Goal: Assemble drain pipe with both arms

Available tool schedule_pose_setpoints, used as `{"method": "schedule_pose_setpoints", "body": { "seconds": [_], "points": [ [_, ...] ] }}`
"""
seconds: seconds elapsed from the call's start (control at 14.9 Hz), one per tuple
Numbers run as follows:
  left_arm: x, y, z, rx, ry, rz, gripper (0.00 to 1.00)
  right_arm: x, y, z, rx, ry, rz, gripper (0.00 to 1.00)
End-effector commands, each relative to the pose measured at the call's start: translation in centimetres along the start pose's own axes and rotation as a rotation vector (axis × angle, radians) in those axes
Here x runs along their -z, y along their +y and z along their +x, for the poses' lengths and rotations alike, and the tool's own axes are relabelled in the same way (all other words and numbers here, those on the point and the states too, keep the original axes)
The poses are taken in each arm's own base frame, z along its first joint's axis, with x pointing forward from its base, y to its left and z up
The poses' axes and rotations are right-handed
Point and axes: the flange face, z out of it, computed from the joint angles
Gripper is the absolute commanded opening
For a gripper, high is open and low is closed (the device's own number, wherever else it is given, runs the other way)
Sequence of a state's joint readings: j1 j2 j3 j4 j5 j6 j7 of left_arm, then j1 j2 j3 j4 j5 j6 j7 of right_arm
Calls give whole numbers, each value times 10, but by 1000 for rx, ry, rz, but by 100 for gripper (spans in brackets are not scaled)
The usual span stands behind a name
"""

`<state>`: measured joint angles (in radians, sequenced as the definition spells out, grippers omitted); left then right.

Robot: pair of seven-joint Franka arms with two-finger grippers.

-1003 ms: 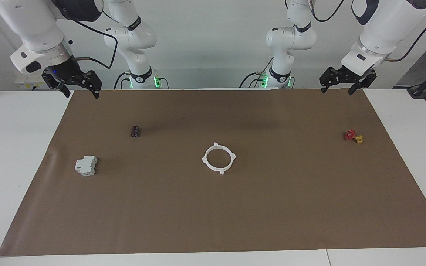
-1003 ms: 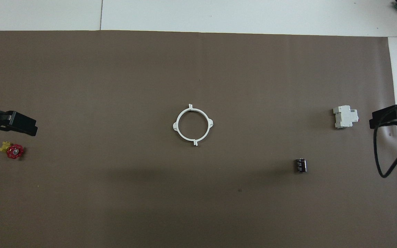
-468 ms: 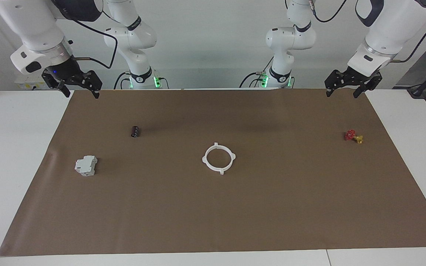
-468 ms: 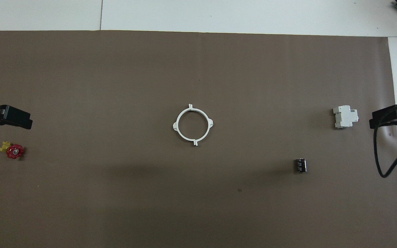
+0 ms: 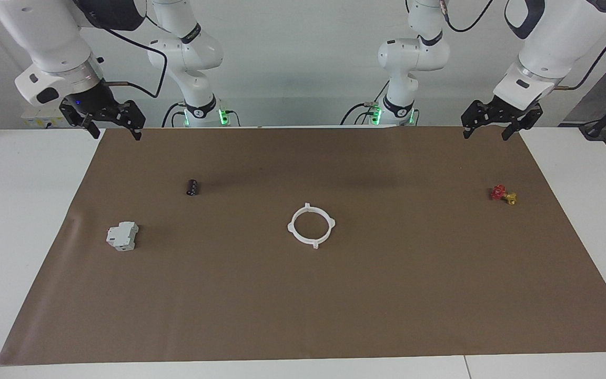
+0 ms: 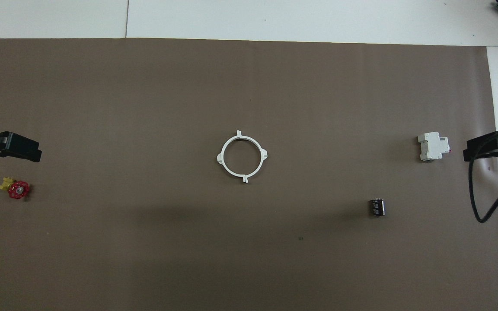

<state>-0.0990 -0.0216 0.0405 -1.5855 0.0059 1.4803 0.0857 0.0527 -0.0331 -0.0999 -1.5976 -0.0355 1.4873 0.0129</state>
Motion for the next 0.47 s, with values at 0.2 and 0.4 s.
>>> {"method": "schedule_pose_setpoints", "body": {
  "seconds": [0.2, 0.4],
  "points": [
    [2, -2, -7, 16, 16, -11, 100, 2, 2, -7, -10, 5, 1, 100],
    [1, -1, -7, 14, 16, -11, 100, 2, 2, -6, -10, 3, 1, 100]
  ]
}}
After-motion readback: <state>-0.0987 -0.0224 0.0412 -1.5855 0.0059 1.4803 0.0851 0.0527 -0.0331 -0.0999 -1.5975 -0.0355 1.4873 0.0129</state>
